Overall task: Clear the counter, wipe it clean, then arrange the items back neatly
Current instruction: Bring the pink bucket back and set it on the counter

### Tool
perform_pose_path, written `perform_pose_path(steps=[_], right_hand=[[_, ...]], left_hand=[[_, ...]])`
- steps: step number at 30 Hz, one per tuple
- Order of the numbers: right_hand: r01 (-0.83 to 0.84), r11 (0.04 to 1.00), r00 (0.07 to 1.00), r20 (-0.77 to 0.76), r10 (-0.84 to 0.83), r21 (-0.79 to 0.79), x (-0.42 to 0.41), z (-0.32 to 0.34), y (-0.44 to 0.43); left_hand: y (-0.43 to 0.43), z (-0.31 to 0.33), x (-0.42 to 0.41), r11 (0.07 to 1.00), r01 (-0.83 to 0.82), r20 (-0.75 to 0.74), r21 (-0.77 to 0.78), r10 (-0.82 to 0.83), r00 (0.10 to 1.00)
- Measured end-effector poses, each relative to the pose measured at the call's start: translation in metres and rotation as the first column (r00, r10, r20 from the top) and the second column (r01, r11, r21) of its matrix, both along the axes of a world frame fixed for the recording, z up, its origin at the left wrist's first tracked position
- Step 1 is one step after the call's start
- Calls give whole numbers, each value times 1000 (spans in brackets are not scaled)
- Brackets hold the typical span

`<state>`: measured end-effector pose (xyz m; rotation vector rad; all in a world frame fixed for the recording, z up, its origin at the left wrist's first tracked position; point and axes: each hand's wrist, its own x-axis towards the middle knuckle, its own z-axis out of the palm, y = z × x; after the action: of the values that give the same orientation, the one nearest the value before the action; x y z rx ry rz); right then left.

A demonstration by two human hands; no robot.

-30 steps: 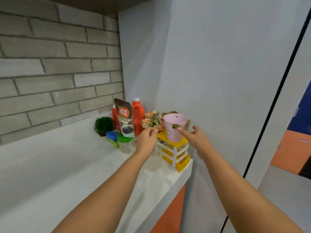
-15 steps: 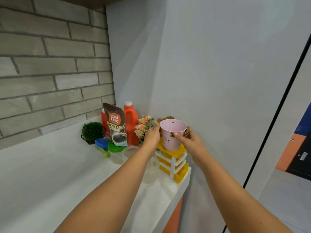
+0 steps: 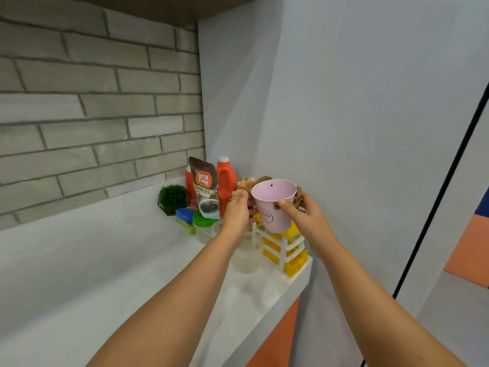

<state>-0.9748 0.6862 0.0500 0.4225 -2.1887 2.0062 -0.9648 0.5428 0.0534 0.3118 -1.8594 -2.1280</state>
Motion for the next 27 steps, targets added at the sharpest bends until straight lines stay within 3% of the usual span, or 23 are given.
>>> perform_pose_path(steps=[5,15,27], right_hand=[[-89,994,996,21,91,-55,27,-1,-24],[-372,928,925,72,374,-32,104,-20,-114],[-549,836,831,116,544,20,247,-19,-245]], left_hand=[[-21,0,46,989,-138,0,45,138,990],[-91,-13,170,912,-408,73,-37,410,909],[-200,-16,338,827,-560,63,-44,562,825]])
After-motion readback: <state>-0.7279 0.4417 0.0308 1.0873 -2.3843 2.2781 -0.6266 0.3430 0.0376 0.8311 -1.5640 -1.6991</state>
